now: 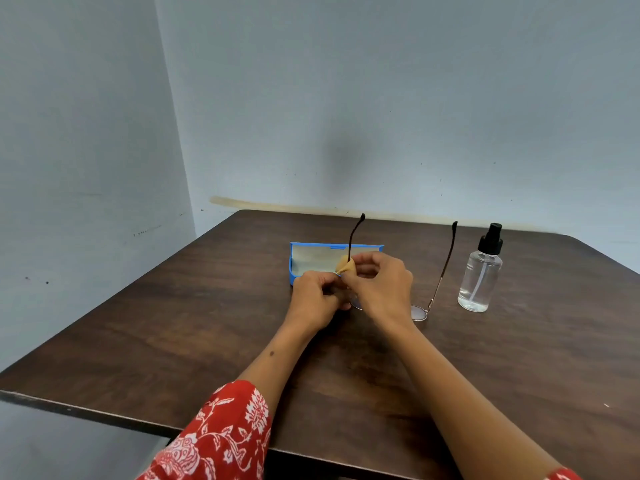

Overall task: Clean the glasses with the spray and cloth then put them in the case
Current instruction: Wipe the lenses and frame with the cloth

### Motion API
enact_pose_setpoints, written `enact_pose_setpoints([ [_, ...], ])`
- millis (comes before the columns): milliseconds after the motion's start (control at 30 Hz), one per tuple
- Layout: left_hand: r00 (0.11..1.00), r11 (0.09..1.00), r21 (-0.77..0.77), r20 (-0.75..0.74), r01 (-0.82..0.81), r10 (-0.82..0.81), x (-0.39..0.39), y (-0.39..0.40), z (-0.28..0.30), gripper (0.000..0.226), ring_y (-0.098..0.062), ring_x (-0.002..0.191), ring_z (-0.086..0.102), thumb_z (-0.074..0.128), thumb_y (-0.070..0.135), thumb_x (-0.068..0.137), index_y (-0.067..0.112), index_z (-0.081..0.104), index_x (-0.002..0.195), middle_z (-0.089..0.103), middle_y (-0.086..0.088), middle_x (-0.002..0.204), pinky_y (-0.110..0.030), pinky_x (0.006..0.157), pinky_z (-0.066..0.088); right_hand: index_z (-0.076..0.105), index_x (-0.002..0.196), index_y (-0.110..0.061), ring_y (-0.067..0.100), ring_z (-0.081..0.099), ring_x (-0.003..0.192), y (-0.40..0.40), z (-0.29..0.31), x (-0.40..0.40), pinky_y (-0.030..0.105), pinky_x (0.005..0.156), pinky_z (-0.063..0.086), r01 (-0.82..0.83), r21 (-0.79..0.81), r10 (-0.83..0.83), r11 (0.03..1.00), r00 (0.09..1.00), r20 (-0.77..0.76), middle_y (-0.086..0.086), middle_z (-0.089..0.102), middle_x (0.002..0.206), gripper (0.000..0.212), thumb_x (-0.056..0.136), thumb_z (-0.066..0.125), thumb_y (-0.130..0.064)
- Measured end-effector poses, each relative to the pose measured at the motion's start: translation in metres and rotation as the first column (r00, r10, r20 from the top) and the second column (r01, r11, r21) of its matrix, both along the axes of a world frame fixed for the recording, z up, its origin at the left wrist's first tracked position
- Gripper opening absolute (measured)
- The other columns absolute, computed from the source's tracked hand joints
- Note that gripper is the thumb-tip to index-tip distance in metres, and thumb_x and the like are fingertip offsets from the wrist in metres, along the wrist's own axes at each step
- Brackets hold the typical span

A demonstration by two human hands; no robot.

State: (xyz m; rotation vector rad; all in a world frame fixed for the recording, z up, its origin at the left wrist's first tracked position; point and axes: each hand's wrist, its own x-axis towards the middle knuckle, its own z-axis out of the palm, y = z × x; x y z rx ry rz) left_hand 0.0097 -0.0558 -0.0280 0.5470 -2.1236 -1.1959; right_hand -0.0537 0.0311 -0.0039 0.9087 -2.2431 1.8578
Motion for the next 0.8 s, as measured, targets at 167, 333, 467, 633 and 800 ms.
enact_pose_setpoints([
  [167, 0.999, 0.992, 0.126, -0.04, 0.028, -0.023, 0.0, 0.003, 0.0, 0.009, -0.005, 0.053, 0.064, 0.069, -0.002, 0.078, 0.006, 0.07, 0.08, 0.068, -0.003, 0.068, -0.017, 0.064, 0.055, 0.069, 0.081, -0.018, -0.001, 0.063, 0.066, -0.002, 0.023, 0.001, 0.011, 0.063, 0.05, 0.001, -0.11, -0.003, 0.994, 1.0, -0.014, -0.012, 0.066, 0.069, 0.007, 0.076, 0.072, -0.015],
  [333, 0.999, 0.989, 0.144, -0.027, 0.026, -0.023, -0.001, 0.003, 0.0, 0.012, -0.007, 0.054, 0.063, 0.069, -0.004, 0.077, 0.008, 0.07, 0.076, 0.066, 0.0, 0.064, -0.021, 0.067, 0.056, 0.067, 0.08, -0.018, 0.0, 0.062, 0.064, -0.006, 0.026, 0.004, 0.011, 0.067, 0.049, 0.017, -0.19, -0.02, 0.982, 1.0, -0.013, -0.012, 0.067, 0.069, 0.007, 0.076, 0.071, -0.013],
  [467, 1.0, 0.996, 0.091, -0.011, 0.018, -0.017, -0.001, 0.002, 0.001, 0.011, -0.01, 0.06, 0.066, 0.066, -0.004, 0.079, 0.0, 0.071, 0.088, 0.07, -0.007, 0.074, -0.023, 0.068, 0.057, 0.069, 0.085, -0.013, -0.001, 0.061, 0.065, -0.005, 0.008, 0.003, 0.003, 0.052, 0.043, -0.002, -0.069, 0.002, 0.998, 1.0, 0.005, -0.004, 0.068, 0.074, 0.007, 0.078, 0.071, -0.015],
  [633, 0.999, 0.988, 0.15, -0.027, 0.026, -0.023, 0.0, 0.004, 0.002, 0.009, -0.009, 0.058, 0.064, 0.068, -0.004, 0.079, 0.001, 0.07, 0.085, 0.068, -0.004, 0.07, -0.021, 0.067, 0.057, 0.068, 0.081, -0.018, 0.0, 0.063, 0.067, -0.005, 0.018, 0.004, 0.009, 0.063, 0.048, 0.008, -0.136, -0.008, 0.991, 1.0, -0.003, -0.008, 0.068, 0.072, 0.009, 0.076, 0.072, -0.012],
  [800, 0.999, 0.987, 0.161, -0.033, 0.023, -0.018, -0.002, 0.004, 0.001, 0.009, -0.015, 0.062, 0.066, 0.07, -0.001, 0.077, 0.007, 0.071, 0.078, 0.069, -0.008, 0.072, -0.026, 0.073, 0.057, 0.06, 0.071, -0.029, -0.006, 0.059, 0.059, -0.003, 0.034, 0.008, 0.006, 0.059, 0.045, -0.018, -0.301, 0.012, 0.953, 1.0, -0.022, -0.015, 0.064, 0.068, 0.028, 0.074, 0.071, -0.004],
])
